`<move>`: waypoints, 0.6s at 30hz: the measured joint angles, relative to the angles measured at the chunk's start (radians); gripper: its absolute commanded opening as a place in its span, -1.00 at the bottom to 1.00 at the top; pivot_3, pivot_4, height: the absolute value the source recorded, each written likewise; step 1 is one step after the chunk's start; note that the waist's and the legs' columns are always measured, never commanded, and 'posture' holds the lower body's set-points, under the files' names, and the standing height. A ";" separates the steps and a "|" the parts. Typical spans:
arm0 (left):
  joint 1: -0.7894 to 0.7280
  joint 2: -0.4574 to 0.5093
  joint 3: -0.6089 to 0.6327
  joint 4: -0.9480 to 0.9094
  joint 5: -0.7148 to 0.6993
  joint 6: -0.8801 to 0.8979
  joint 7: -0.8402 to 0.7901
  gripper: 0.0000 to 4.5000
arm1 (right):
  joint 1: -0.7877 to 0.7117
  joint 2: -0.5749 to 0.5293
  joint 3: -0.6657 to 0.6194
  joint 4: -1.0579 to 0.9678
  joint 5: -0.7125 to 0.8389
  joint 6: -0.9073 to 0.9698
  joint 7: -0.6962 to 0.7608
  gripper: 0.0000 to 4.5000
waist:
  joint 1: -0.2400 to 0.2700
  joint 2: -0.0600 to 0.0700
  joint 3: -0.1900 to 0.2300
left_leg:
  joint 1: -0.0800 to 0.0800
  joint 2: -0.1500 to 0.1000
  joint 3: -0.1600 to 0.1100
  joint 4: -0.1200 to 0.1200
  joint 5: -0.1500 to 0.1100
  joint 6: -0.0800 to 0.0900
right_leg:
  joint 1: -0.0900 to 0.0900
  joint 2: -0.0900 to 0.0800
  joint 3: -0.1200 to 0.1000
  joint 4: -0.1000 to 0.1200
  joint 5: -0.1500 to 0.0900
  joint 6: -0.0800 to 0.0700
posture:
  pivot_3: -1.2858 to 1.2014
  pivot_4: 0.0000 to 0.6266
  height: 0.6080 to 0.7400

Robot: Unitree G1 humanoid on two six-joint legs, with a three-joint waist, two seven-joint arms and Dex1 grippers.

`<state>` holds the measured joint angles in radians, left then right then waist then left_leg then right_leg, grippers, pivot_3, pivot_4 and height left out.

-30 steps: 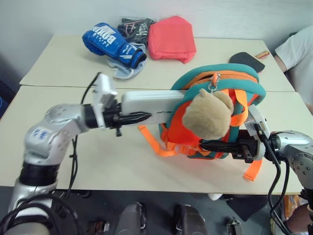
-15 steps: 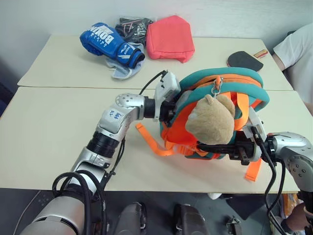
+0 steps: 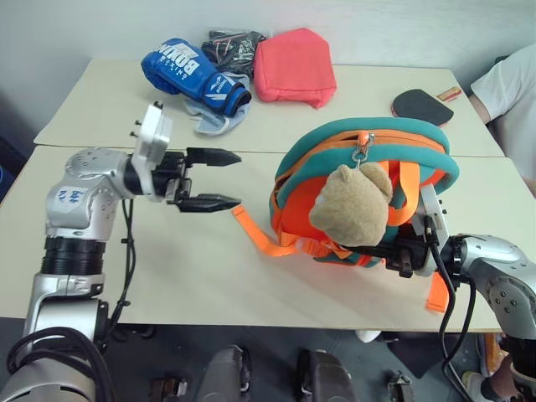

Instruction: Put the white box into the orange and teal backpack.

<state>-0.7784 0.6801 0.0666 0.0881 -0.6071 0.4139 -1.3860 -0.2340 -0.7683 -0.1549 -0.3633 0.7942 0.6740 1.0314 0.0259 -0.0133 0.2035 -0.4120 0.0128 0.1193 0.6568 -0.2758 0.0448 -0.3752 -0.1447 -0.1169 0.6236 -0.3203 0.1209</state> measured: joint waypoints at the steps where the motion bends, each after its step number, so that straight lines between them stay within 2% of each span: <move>1: 0.001 -0.006 0.011 -0.056 -0.029 0.015 0.013 0.98 | -0.004 0.002 0.003 0.001 -0.005 -0.002 0.000 -0.99 | 0.000 0.000 0.000 | -0.001 0.000 -0.001 0.001 0.000 0.000 | 0.000 0.000 0.000 0.000 0.000 0.000 | 0.03 -0.52 1.00; 4: 0.014 -0.021 0.013 -0.235 -0.067 0.024 0.054 0.98 | -0.025 0.016 0.025 0.014 -0.014 -0.010 0.000 -0.99 | -0.005 0.000 0.000 | -0.001 0.000 -0.001 0.001 0.000 0.000 | 0.000 -0.001 0.001 0.000 0.000 0.000 | 0.03 -0.52 1.00; 9: 0.014 -0.111 -0.039 -0.353 -0.043 -0.032 0.128 0.98 | -0.063 0.021 0.050 0.044 -0.025 -0.009 0.009 -0.99 | -0.005 0.000 0.000 | 0.000 0.000 0.000 0.002 0.000 0.000 | 0.000 0.001 0.000 0.002 0.000 0.000 | 0.03 -0.52 1.00; 13: -0.005 -0.224 -0.096 -0.343 0.046 -0.166 0.189 0.98 | -0.094 0.030 0.073 0.056 -0.028 -0.009 0.012 -0.99 | -0.003 0.000 0.000 | 0.000 0.000 0.000 0.002 0.000 0.000 | 0.000 0.002 0.000 0.002 0.000 0.000 | 0.03 -0.52 1.00; 18: -0.042 -0.285 -0.160 -0.258 0.144 -0.324 0.186 0.98 | -0.110 0.036 0.077 0.058 -0.028 0.002 0.009 -0.99 | -0.002 0.000 0.000 | 0.000 0.000 0.000 0.003 0.000 0.000 | 0.000 0.002 -0.001 0.002 0.000 0.000 | 0.03 -0.52 1.00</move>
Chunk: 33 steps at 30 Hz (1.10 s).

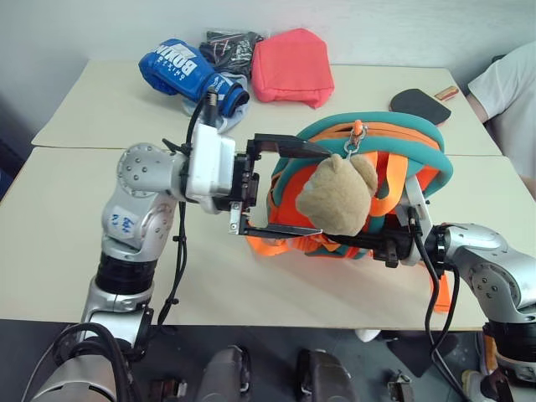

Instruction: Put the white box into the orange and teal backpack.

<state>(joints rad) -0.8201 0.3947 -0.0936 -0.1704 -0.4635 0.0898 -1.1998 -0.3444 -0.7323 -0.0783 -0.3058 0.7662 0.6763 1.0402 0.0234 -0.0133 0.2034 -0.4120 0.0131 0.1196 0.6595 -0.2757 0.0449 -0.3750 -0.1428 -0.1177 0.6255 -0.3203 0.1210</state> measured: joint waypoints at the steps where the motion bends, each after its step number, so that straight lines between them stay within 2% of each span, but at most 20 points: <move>1: -0.005 -0.013 -0.019 0.024 0.020 -0.037 -0.006 0.98 | -0.005 0.002 0.002 0.000 0.000 0.001 -0.002 -0.99 | 0.000 0.000 0.000 | 0.000 0.000 0.000 0.000 0.000 0.000 | 0.000 0.000 0.000 0.000 0.000 0.000 | 0.03 -0.52 1.00; 4: -0.010 -0.031 -0.057 0.096 0.083 -0.139 -0.017 0.72 | -0.005 0.008 0.004 0.000 0.000 0.003 -0.008 -0.99 | -0.001 0.000 0.000 | 0.000 0.000 0.000 0.000 0.000 0.000 | 0.000 0.000 0.000 0.000 0.000 0.000 | 0.03 -0.52 1.00; 8: -0.036 -0.040 -0.066 0.169 0.127 -0.221 -0.012 0.20 | -0.002 0.021 0.003 -0.006 0.001 0.006 -0.028 -0.99 | -0.001 0.000 0.000 | 0.000 0.000 0.000 0.000 0.000 0.000 | 0.000 0.000 0.000 0.000 0.000 0.000 | 0.03 -0.52 1.00; 14: -0.036 -0.011 -0.027 0.174 0.048 -0.146 -0.011 -0.45 | 0.034 0.021 -0.011 -0.037 0.004 0.003 -0.049 -0.99 | -0.003 0.000 0.000 | 0.000 0.001 0.000 0.001 0.000 0.001 | 0.000 0.000 0.000 0.001 0.000 0.000 | 0.03 -0.52 1.00; 22: -0.051 0.102 0.150 0.185 -0.102 0.140 0.119 -0.45 | 0.100 0.037 -0.044 -0.047 0.010 -0.028 -0.063 -0.99 | -0.003 0.000 0.000 | 0.000 0.001 -0.001 0.001 0.000 0.001 | 0.000 0.000 0.000 0.001 0.000 0.000 | 0.03 -0.52 1.00; 26: -0.052 0.098 0.220 0.232 -0.159 0.230 0.218 -0.45 | 0.113 0.073 -0.062 -0.055 0.018 -0.055 -0.096 -0.99 | -0.002 0.000 0.000 | 0.000 0.001 -0.001 0.001 0.000 0.000 | 0.000 0.000 0.000 0.002 0.000 0.000 | 0.03 -0.52 1.00; 30: -0.024 0.148 0.244 0.280 -0.165 0.279 0.240 -0.45 | 0.135 0.084 -0.090 -0.062 0.030 -0.067 -0.131 -0.99 | -0.008 0.000 0.000 | 0.000 0.001 0.000 0.001 0.000 0.000 | 0.000 0.001 0.000 0.001 0.000 0.000 | 0.03 -0.52 1.00; 33: 0.044 0.185 0.237 0.310 -0.122 0.230 0.207 -0.45 | 0.162 0.084 -0.092 -0.062 0.031 -0.072 -0.137 -0.99 | -0.011 0.000 0.000 | 0.001 0.001 0.000 0.000 0.000 0.000 | 0.000 0.001 0.000 0.001 0.000 0.000 | 0.03 -0.52 1.00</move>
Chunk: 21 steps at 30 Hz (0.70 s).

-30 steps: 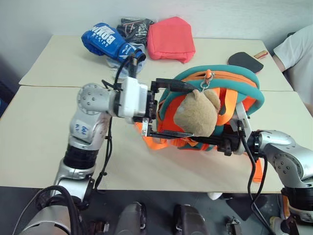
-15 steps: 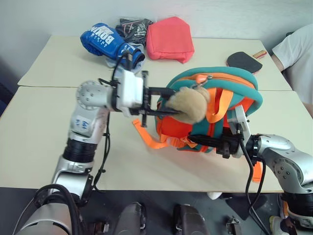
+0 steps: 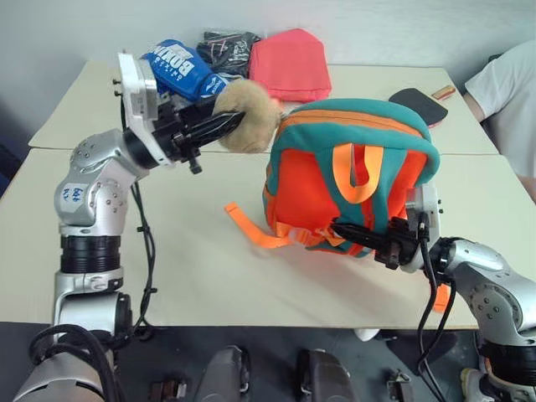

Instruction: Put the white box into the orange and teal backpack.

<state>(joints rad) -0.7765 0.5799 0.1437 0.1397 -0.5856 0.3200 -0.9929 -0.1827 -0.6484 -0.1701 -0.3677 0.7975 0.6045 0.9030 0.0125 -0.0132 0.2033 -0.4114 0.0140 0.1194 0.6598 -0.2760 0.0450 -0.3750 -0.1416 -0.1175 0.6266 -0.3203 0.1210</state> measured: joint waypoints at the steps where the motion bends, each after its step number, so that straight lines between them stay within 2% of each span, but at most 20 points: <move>1: 0.026 0.019 -0.018 0.013 0.036 -0.040 -0.018 -0.45 | 0.011 0.002 -0.001 0.000 0.000 -0.005 0.000 -0.99 | 0.000 0.000 0.000 | 0.000 0.000 0.000 0.000 0.000 0.000 | 0.000 0.000 0.000 0.000 0.000 0.000 | 0.03 -0.52 1.00; 9: 0.095 0.019 -0.107 0.082 0.112 -0.037 -0.081 -0.45 | 0.051 0.043 -0.013 0.036 -0.014 -0.074 0.005 -0.99 | 0.008 0.000 0.000 | 0.000 0.000 0.001 0.000 0.000 0.000 | 0.000 0.000 0.001 0.000 0.000 0.000 | 0.03 -0.52 1.00; 15: 0.148 -0.042 -0.174 0.152 0.230 -0.166 -0.056 -0.45 | 0.064 0.082 -0.015 0.079 -0.030 -0.145 0.019 -0.99 | 0.008 0.000 0.000 | 0.001 0.000 0.001 0.000 0.000 0.000 | 0.000 0.000 0.002 0.001 0.000 0.000 | 0.03 -0.52 1.00; 21: 0.195 -0.084 -0.188 0.141 0.243 -0.199 -0.072 -0.45 | 0.016 0.094 0.009 0.161 -0.095 -0.238 0.064 -0.99 | 0.008 0.000 0.000 | 0.001 0.000 0.001 0.000 0.000 0.000 | 0.000 -0.001 0.001 0.001 0.000 0.000 | 0.03 -0.52 1.00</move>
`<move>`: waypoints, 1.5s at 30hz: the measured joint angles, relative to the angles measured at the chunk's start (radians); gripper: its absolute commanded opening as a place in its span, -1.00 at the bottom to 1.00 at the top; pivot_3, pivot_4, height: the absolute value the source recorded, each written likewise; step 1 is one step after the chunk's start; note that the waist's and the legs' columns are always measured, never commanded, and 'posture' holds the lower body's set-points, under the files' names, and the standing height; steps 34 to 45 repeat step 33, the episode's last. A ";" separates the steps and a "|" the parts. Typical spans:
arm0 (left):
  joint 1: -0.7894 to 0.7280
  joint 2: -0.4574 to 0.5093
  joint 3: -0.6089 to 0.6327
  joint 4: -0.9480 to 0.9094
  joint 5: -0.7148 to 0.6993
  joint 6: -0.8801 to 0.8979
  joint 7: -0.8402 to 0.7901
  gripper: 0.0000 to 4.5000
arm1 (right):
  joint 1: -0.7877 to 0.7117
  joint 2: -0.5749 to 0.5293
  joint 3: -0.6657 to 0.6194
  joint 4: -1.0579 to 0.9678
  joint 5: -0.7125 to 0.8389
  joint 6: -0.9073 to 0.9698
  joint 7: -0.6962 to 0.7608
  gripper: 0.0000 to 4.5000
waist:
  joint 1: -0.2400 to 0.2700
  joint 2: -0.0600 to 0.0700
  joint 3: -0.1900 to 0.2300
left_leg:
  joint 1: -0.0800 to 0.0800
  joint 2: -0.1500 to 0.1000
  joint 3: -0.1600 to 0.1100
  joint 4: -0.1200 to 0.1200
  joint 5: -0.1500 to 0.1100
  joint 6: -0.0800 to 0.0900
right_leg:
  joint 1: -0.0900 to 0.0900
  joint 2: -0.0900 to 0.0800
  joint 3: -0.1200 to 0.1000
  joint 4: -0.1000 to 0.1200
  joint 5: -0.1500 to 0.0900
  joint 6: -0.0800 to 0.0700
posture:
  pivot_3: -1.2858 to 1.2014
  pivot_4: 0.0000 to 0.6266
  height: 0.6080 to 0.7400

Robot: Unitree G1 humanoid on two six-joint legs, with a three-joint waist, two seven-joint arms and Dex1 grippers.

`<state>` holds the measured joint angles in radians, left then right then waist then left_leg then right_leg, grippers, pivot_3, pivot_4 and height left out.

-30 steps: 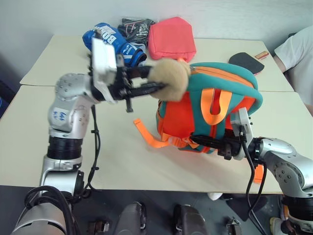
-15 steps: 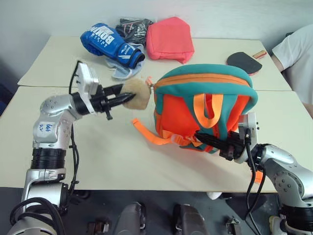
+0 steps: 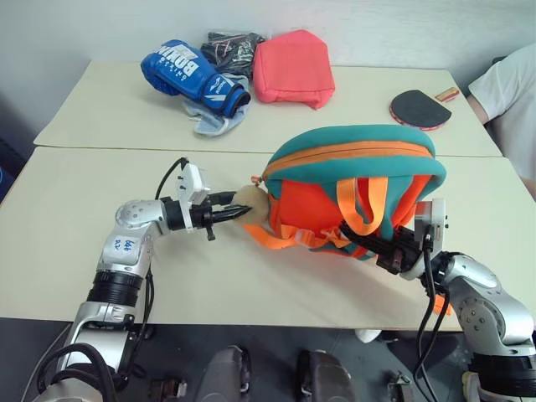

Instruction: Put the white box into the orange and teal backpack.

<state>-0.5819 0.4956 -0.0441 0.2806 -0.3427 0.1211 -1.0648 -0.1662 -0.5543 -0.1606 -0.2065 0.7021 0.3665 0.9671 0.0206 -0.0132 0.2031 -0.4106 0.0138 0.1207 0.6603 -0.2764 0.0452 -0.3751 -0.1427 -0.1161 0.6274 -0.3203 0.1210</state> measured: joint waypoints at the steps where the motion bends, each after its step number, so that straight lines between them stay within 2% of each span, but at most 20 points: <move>1: 0.002 0.000 -0.006 -0.010 0.013 -0.001 0.008 -0.45 | -0.018 0.002 0.009 0.019 -0.022 -0.019 0.007 -0.99 | 0.001 0.000 0.000 | 0.000 0.000 0.000 0.000 0.000 0.000 | 0.000 0.000 0.000 0.000 0.000 0.000 | 0.03 -0.52 1.00; 3: 0.000 0.000 -0.003 -0.025 0.025 0.008 0.036 -0.26 | -0.048 0.001 0.034 0.044 -0.067 -0.054 0.023 -0.99 | 0.002 0.000 0.000 | 0.000 0.000 0.000 0.000 0.000 0.000 | 0.000 0.000 0.000 0.000 0.000 0.000 | 0.03 -0.52 1.00; 5: -0.001 0.008 0.009 -0.038 0.023 0.036 0.051 -0.05 | -0.061 -0.002 0.057 0.061 -0.110 -0.086 0.046 -0.67 | 0.001 0.000 0.000 | 0.000 0.000 0.000 0.000 0.000 0.000 | 0.000 -0.001 0.000 0.000 0.000 0.000 | 0.03 -0.52 1.00; 6: 0.004 0.025 0.012 -0.050 0.018 0.050 0.049 0.08 | -0.064 -0.007 0.068 0.066 -0.123 -0.098 0.058 -0.57 | -0.001 0.000 0.000 | 0.000 0.000 0.000 0.000 0.000 0.000 | 0.000 -0.001 0.000 0.000 0.000 0.000 | 0.03 -0.52 1.00; 9: 0.057 0.085 0.053 -0.122 -0.009 0.081 0.027 0.51 | -0.067 -0.020 0.074 0.075 -0.149 -0.142 0.092 -0.12 | -0.012 0.000 0.000 | 0.000 0.000 0.000 -0.001 0.000 0.000 | 0.000 -0.001 0.000 0.000 0.000 0.000 | 0.03 -0.52 1.00; 12: 0.199 0.178 0.130 -0.234 -0.055 0.083 -0.016 0.92 | -0.064 -0.090 0.047 0.042 -0.153 -0.167 0.121 0.37 | -0.028 0.001 0.000 | 0.001 0.000 0.000 -0.003 0.000 0.000 | -0.001 -0.003 -0.001 -0.001 0.000 0.000 | 0.03 -0.52 1.00; 13: 0.233 0.205 0.163 -0.246 -0.065 0.085 -0.022 1.00 | -0.062 -0.123 0.027 0.031 -0.151 -0.166 0.132 0.51 | -0.027 0.001 0.000 | 0.001 0.001 0.000 -0.003 0.000 -0.001 | -0.001 -0.004 -0.001 -0.001 0.000 0.000 | 0.03 -0.52 1.00; 16: 0.344 0.297 0.272 -0.282 -0.087 0.096 -0.035 1.00 | -0.014 -0.223 -0.052 -0.007 -0.116 -0.134 0.171 0.96 | -0.023 0.001 0.000 | 0.002 0.001 0.000 -0.004 0.000 -0.001 | 0.001 -0.006 -0.001 -0.002 0.000 0.000 | 0.03 -0.52 1.00; 20: 0.474 0.354 0.343 -0.327 -0.063 0.076 -0.022 1.00 | 0.083 -0.303 -0.144 -0.001 -0.120 -0.173 0.247 0.99 | -0.010 0.001 0.000 | 0.003 -0.001 0.000 -0.005 -0.004 0.000 | 0.001 -0.008 0.000 -0.006 0.000 0.000 | 0.03 -0.52 1.00; 22: 0.515 0.377 0.358 -0.338 -0.007 0.056 0.021 1.00 | 0.140 -0.352 -0.183 0.042 -0.137 -0.207 0.304 0.99 | -0.006 0.001 0.000 | 0.003 0.000 0.000 -0.005 -0.004 -0.001 | 0.001 -0.008 0.001 -0.007 0.000 0.000 | 0.03 -0.52 1.00; 26: 0.585 0.390 0.438 -0.382 0.021 0.028 0.059 1.00 | 0.139 -0.393 -0.249 0.287 -0.220 -0.360 0.351 0.99 | -0.010 0.000 0.000 | 0.005 0.000 0.003 -0.007 -0.006 -0.005 | 0.001 -0.007 0.002 -0.007 0.000 0.000 | 0.03 -0.52 1.00; 29: 0.629 0.386 0.437 -0.393 0.029 -0.006 0.058 1.00 | 0.081 -0.393 -0.239 0.430 -0.280 -0.458 0.354 0.99 | -0.023 0.001 0.000 | 0.006 0.001 0.003 -0.009 -0.003 -0.003 | 0.000 -0.007 0.002 -0.006 0.000 -0.001 | 0.03 -0.52 1.00; 32: 0.654 0.383 0.436 -0.391 0.040 -0.038 0.063 1.00 | 0.051 -0.393 -0.221 0.489 -0.310 -0.515 0.356 0.99 | -0.030 0.002 0.000 | 0.006 0.002 0.004 -0.011 -0.003 -0.004 | -0.001 -0.006 0.002 -0.006 -0.001 -0.002 | 0.03 -0.52 1.00; 45: 0.672 0.381 0.440 -0.391 0.040 -0.042 0.067 1.00 | 0.040 -0.390 -0.208 0.497 -0.318 -0.530 0.357 0.99 | -0.034 0.002 0.000 | 0.006 0.002 0.004 -0.011 -0.003 -0.004 | -0.001 -0.006 0.002 -0.005 -0.001 -0.002 | 0.03 -0.52 1.00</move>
